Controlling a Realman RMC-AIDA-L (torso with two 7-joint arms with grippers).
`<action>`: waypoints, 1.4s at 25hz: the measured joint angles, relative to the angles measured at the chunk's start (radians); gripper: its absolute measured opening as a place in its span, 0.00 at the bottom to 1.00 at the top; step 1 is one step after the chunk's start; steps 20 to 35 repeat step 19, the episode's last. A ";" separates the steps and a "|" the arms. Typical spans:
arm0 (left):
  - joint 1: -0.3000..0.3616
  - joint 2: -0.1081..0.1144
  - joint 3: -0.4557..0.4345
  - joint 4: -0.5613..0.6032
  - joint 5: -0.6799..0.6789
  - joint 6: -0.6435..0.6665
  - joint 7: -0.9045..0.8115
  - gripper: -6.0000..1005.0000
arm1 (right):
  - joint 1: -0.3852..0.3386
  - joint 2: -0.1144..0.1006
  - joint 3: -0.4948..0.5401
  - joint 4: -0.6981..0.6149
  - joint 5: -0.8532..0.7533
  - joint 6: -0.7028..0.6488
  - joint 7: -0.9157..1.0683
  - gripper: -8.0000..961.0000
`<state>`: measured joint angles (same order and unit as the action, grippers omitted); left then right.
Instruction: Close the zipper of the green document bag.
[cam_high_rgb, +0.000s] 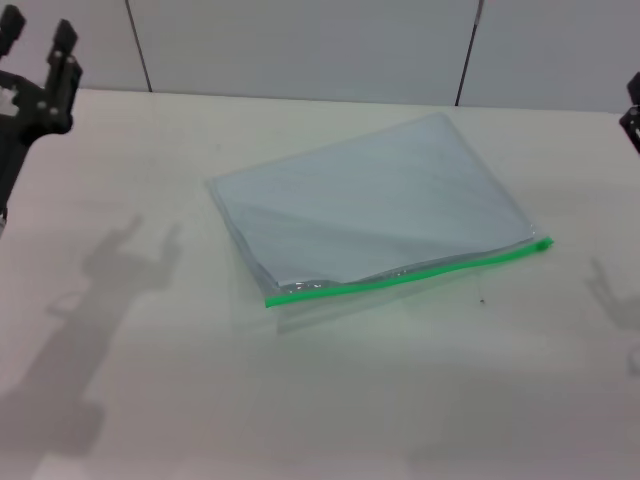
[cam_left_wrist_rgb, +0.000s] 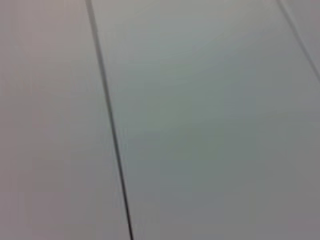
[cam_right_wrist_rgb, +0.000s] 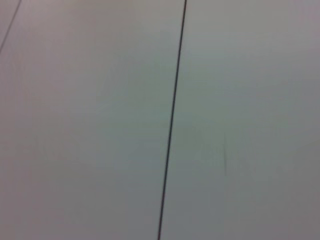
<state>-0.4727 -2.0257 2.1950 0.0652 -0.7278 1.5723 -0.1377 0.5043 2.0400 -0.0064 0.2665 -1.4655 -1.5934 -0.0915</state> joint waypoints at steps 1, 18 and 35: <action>0.001 0.000 0.000 0.000 -0.007 0.000 -0.016 0.50 | 0.003 0.000 -0.009 0.000 0.000 -0.001 0.000 0.93; 0.001 0.003 0.002 -0.001 -0.011 0.002 -0.115 0.50 | 0.033 0.002 -0.039 0.009 0.001 0.006 0.002 0.93; 0.000 0.003 0.002 -0.001 -0.011 0.002 -0.115 0.50 | 0.034 0.002 -0.040 0.009 0.001 0.006 0.002 0.93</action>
